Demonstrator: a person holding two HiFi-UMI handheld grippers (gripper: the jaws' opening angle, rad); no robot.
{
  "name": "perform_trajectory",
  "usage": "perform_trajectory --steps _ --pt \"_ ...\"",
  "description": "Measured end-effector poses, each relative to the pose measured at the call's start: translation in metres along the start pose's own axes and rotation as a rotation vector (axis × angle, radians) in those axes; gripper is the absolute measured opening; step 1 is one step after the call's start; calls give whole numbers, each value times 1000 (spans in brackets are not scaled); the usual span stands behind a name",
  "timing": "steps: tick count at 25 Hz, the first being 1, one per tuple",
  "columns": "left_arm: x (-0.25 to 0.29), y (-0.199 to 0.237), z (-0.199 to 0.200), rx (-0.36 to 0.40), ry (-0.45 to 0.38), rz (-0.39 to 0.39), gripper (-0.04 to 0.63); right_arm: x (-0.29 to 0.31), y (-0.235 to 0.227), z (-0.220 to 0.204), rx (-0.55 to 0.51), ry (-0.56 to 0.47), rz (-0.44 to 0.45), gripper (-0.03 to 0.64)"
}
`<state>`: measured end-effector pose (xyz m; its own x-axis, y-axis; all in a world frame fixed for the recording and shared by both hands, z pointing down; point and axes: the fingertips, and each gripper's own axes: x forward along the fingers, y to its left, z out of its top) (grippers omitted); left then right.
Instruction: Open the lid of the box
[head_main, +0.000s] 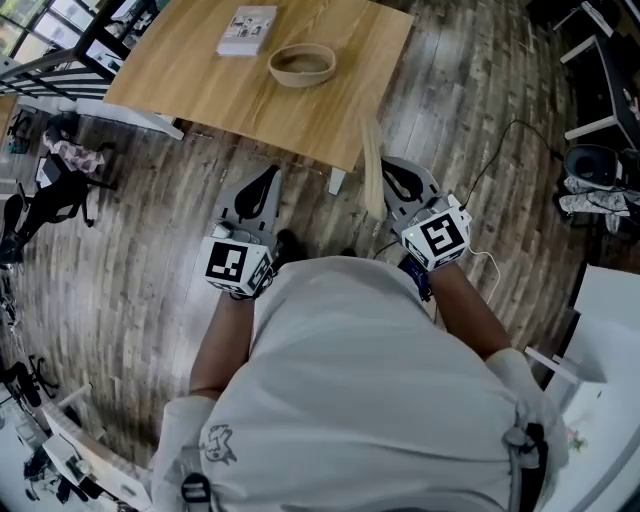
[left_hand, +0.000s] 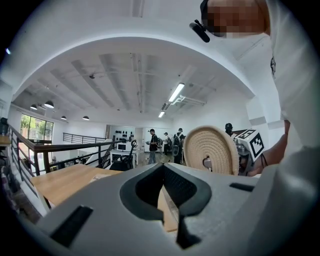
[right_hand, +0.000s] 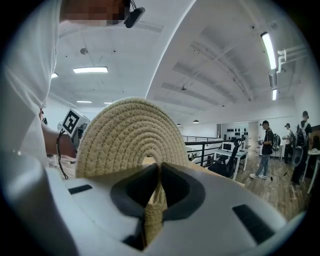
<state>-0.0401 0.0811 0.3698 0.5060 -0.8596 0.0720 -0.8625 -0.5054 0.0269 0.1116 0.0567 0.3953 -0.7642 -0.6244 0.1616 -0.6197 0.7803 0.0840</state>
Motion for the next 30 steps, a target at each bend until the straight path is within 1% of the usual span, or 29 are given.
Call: perform_trajectory --steps 4,7,10,15,19,30 --pt "-7 -26 0 -4 -1 30 5 -27 1 -3 -8 -3 28 26" --pt "-11 -39 1 -8 -7 46 5 -43 -1 -6 -17 -22 22 26" --pt "-12 -50 1 -11 -13 53 5 -57 -4 -11 -4 -33 17 26" --pt "-11 -65 1 -5 -10 33 5 -72 0 -10 12 -70 22 26" --pt "-10 -76 3 -4 -16 15 5 -77 4 -10 21 -78 26 26" --pt "-3 -80 6 6 -18 -11 5 -79 4 -6 24 -88 28 26"
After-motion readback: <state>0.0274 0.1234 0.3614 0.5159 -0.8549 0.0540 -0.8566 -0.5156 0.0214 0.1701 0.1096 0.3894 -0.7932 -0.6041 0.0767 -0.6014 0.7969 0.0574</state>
